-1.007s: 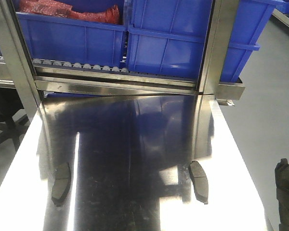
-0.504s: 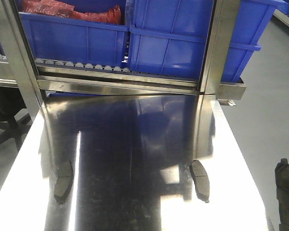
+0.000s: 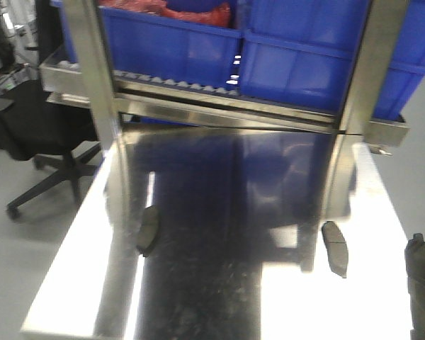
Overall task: Move and align brake pads A on conveyor
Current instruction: 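Turn the base away from the table holding both pads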
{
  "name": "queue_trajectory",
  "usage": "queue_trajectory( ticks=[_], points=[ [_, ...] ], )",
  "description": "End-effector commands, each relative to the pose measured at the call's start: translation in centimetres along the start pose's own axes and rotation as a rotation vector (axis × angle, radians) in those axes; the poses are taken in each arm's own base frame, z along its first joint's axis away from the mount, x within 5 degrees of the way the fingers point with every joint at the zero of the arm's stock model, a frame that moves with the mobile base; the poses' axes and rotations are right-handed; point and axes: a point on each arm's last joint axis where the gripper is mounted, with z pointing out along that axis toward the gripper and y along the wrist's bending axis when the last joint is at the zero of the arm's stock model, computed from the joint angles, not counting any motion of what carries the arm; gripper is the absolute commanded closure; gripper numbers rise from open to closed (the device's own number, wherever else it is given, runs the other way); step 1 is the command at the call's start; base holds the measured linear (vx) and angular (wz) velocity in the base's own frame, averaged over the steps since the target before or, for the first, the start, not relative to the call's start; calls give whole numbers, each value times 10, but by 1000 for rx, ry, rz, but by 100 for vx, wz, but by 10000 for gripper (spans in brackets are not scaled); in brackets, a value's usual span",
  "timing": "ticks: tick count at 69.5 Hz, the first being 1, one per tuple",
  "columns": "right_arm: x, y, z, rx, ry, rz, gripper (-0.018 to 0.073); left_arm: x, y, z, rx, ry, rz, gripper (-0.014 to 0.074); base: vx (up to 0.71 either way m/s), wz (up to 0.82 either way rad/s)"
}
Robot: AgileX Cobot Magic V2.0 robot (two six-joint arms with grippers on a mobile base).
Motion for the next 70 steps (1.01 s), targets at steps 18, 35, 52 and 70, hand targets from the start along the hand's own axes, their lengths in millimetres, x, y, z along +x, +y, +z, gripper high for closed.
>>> queue_trajectory(
  ticks=[18,35,52,70],
  points=[
    [-17,-3,-5,26,-115,0,490,-15,-1,-5,7,-108,0,475,-18,41],
    [-16,-2,-5,24,-108,0,490,-15,-1,-5,7,-105,0,475,-17,35],
    [-14,-2,-5,19,-91,0,490,-13,-1,-5,7,-85,0,475,-14,34],
    [-14,-2,-5,18,-90,0,490,-13,-1,-5,7,-83,0,475,-8,44]
  ],
)
